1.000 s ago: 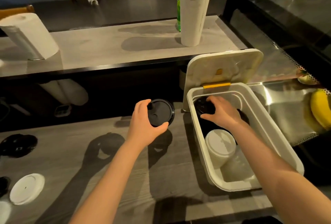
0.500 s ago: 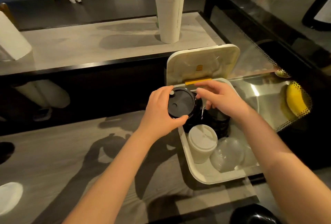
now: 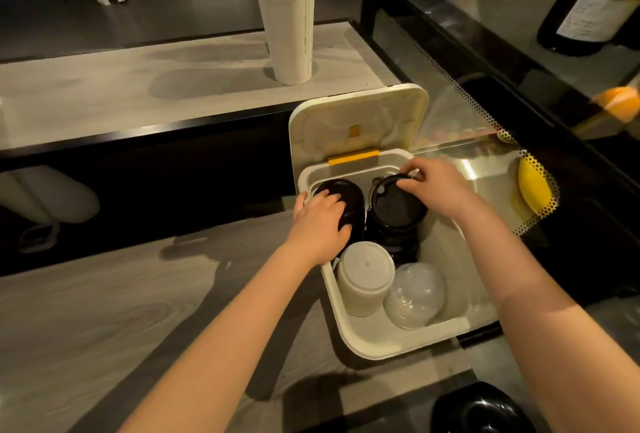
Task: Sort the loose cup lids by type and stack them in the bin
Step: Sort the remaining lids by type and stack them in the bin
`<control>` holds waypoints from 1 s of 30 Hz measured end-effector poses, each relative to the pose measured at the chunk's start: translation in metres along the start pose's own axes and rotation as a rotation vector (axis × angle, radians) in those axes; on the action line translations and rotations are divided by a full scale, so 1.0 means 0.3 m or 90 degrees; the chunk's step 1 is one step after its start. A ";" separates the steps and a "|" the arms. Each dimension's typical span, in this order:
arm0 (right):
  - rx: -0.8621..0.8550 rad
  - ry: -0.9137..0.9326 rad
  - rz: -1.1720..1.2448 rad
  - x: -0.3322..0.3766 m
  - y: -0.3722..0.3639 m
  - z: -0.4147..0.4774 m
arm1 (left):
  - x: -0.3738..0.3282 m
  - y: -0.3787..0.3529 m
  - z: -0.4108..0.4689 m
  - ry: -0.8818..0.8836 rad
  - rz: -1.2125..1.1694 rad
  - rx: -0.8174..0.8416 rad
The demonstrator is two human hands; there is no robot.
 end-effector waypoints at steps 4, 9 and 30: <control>0.072 -0.017 -0.185 -0.017 -0.104 0.042 | 0.002 -0.012 -0.003 0.005 0.015 -0.017; 0.013 0.042 -0.371 -0.024 -0.179 0.031 | 0.001 -0.013 -0.005 0.000 0.009 -0.027; 0.298 0.064 -0.230 -0.053 -0.202 -0.004 | 0.009 -0.021 0.003 0.008 -0.003 -0.032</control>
Point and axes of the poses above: each hand's wrist, its own z-axis towards the middle knuckle, its own y-axis out of the back of the hand, x = y × z, the point moved 3 cm from there along z, towards the middle knuckle
